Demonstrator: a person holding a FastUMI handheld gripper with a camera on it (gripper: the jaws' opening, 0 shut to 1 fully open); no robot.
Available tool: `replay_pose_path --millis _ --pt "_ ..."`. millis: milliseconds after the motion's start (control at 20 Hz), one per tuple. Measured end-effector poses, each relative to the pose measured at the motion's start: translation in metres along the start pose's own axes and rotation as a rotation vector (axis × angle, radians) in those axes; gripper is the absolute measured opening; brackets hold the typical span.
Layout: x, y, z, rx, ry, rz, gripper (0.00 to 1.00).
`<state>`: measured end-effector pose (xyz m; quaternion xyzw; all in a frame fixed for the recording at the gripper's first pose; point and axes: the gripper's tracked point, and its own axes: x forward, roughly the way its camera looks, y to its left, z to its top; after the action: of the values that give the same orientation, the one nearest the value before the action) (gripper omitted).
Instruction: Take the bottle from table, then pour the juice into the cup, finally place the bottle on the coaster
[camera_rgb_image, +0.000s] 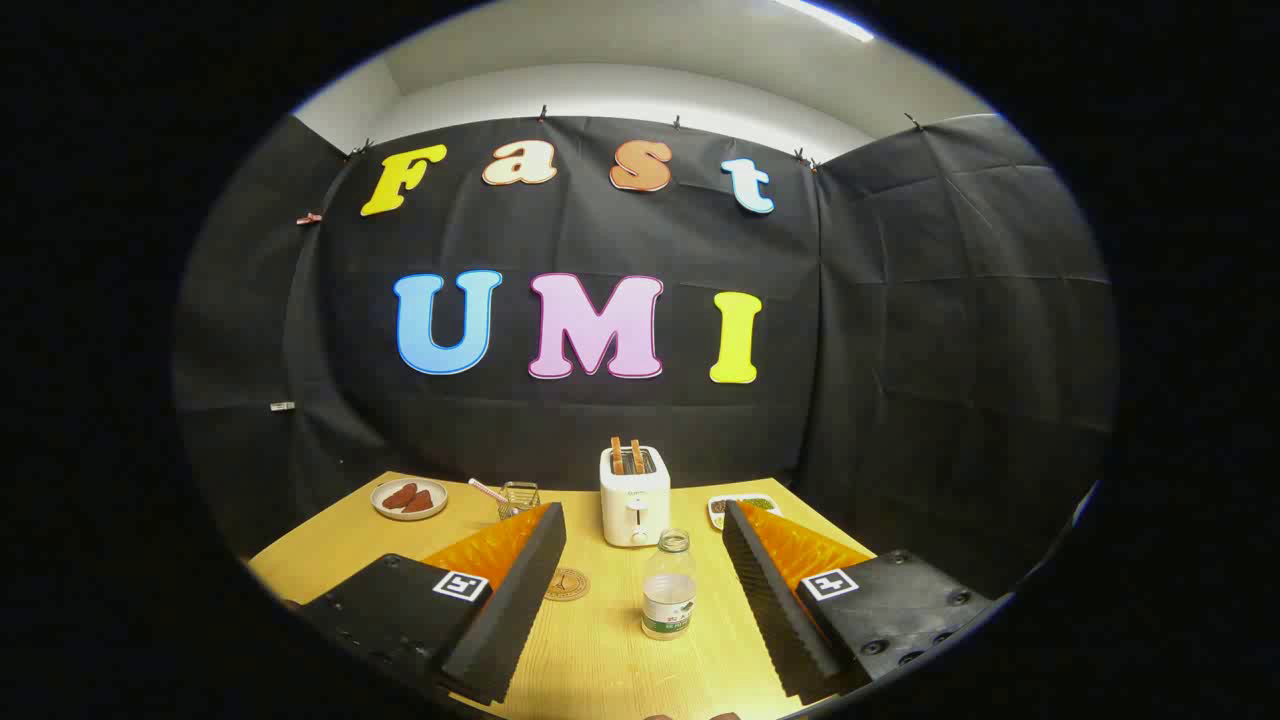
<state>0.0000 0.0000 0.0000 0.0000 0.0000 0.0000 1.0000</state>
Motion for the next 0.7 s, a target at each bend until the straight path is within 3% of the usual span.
replay_pose_path --millis 700 --pt "0.004 0.012 -0.002 -0.018 -0.007 0.022 0.97"
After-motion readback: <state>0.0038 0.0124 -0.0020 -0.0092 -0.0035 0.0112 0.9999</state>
